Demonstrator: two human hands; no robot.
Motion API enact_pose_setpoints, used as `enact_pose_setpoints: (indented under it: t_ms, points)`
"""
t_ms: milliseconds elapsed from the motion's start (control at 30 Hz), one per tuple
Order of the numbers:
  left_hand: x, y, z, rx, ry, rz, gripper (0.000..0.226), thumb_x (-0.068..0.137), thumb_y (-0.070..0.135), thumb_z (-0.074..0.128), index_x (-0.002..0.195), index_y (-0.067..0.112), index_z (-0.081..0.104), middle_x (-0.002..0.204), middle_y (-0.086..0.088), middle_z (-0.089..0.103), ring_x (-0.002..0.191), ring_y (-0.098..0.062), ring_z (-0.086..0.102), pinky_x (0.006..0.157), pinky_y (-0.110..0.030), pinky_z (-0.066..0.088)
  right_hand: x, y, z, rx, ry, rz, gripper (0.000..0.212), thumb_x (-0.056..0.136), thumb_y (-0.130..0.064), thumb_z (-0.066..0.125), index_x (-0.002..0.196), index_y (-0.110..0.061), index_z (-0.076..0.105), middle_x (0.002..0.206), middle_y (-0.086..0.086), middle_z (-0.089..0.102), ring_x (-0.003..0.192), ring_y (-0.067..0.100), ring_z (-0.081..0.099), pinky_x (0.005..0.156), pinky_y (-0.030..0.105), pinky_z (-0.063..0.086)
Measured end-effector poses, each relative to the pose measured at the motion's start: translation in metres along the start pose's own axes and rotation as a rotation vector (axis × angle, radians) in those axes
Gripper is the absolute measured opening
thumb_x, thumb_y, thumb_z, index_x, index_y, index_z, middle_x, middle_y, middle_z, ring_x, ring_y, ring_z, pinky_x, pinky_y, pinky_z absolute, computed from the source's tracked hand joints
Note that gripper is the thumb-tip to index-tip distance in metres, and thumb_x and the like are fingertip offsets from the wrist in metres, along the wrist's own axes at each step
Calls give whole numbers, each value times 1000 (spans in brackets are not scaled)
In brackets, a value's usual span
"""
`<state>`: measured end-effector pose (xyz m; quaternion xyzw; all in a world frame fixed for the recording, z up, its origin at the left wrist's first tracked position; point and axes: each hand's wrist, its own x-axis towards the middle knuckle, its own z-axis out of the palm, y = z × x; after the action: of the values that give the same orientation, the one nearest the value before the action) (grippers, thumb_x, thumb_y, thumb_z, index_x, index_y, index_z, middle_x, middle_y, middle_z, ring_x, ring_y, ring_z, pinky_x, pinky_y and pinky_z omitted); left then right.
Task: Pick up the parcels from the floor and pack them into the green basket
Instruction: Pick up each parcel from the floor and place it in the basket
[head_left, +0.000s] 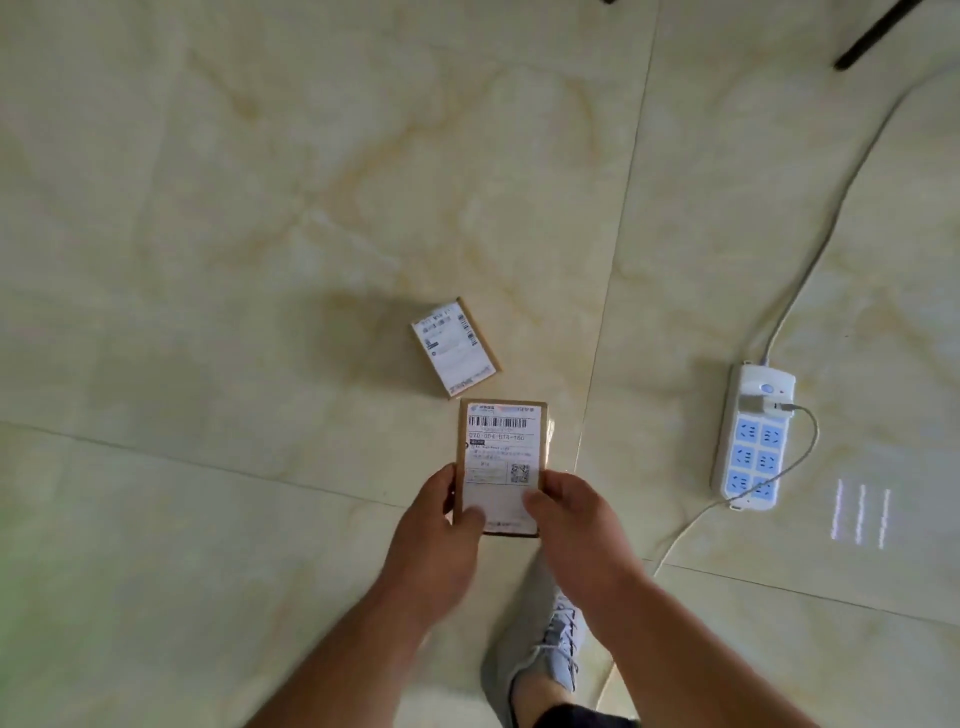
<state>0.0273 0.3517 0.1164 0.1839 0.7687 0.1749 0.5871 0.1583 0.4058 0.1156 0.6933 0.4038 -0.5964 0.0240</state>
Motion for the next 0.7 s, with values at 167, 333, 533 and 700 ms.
enact_pose_setpoints:
  t_ms: [167,333,533,700]
  points:
    - [-26,-41,-55,-189,105,1,42,94,13,50,127,36,62,119,18,71,111,-5,64,82,-16,47,-26,-33,61,-228,-69,-107,29,95,-25,51,113,-34,72,100,-12,77,94,13,70,85,35,56]
    - [-61,-96,-125,-329,210,-24,39,94,15,48,125,35,62,118,16,71,108,-6,65,84,-20,48,-64,-55,142,-406,-169,-220,30,97,-25,48,115,-33,70,103,-10,75,95,17,68,84,35,54]
    - [-127,-170,-213,-486,343,-67,30,95,17,48,115,37,60,108,20,69,98,4,63,73,-7,42,-138,-73,251,-552,-294,-291,28,97,-25,46,105,-33,71,102,-11,75,99,19,68,92,41,53]
    - [-190,-229,-274,-620,445,-107,33,95,18,48,117,39,60,108,23,69,96,8,62,70,-10,43,-199,-83,337,-729,-406,-374,29,99,-25,46,113,-27,71,104,-11,75,100,16,68,92,38,53]
